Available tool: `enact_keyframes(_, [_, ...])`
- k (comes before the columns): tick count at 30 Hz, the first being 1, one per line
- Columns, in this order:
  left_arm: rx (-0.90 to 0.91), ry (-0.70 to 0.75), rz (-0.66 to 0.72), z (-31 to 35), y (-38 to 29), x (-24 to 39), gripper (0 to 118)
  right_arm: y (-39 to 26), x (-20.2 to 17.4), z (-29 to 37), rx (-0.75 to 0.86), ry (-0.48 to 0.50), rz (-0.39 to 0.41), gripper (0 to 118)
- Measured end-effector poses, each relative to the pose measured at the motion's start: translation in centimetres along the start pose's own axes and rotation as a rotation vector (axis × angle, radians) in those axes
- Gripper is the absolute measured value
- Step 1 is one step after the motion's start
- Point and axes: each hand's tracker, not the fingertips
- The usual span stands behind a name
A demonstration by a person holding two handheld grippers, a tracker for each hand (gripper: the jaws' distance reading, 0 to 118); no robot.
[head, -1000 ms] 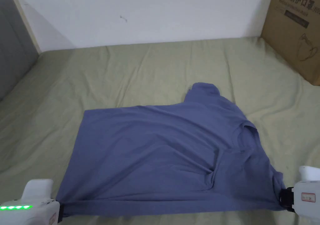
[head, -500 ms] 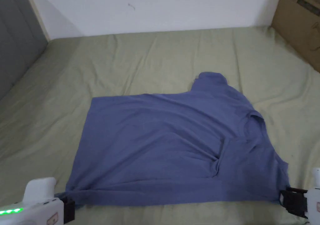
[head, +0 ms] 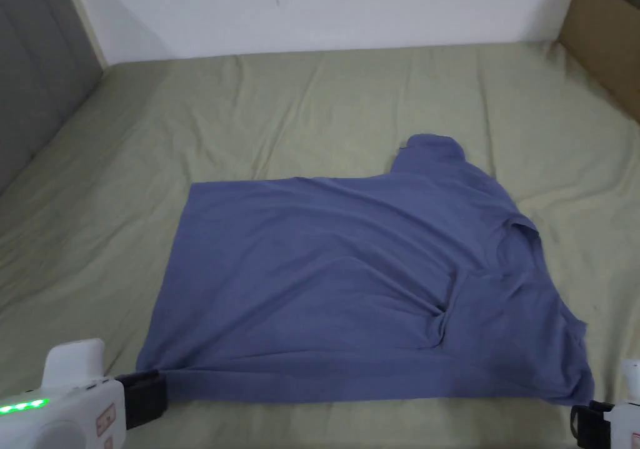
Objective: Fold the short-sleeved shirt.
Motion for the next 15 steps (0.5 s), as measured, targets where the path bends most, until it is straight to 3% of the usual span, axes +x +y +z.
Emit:
enact_keyframes(3, [-0.011,-0.005,0.027,-2.0,0.6,-0.4,91,-0.2,0.1,-0.5,-0.021,-0.001,0.005,0])
enact_keyframes(4, [-0.031,-0.004,0.029,-2.6,0.6,-0.5,74,-0.2,0.2,-0.7,-0.029,-0.003,0.003,0])
enact_keyframes(5, [-0.040,-0.012,0.026,-3.2,0.5,-0.6,23,-0.3,0.4,-0.9,-0.036,0.000,0.001,0])
enact_keyframes(6, [-0.073,-0.041,0.029,-4.0,0.1,-0.7,3,-0.3,0.5,-1.1,-0.042,0.001,-0.005,0])
enact_keyframes(8, [-0.140,-0.083,0.015,-4.5,-0.7,-0.4,2,-0.3,0.8,-1.1,-0.049,0.003,-0.025,0])
enact_keyframes(10, [-0.090,-0.064,-0.011,-3.6,-0.9,-0.2,2,-0.2,1.1,-1.0,-0.045,0.008,-0.044,0])
enact_keyframes(13, [-0.098,-0.088,0.062,-3.0,0.0,-0.7,2,0.5,1.5,-1.0,-0.021,0.033,-0.057,3])
enact_keyframes(14, [-0.099,-0.092,0.070,-2.9,0.3,-0.9,2,0.8,1.4,-1.0,-0.006,0.029,-0.052,26])
enact_keyframes(15, [-0.099,-0.087,0.061,-2.9,0.5,-0.9,2,1.5,1.4,-1.2,0.003,0.022,-0.040,57])
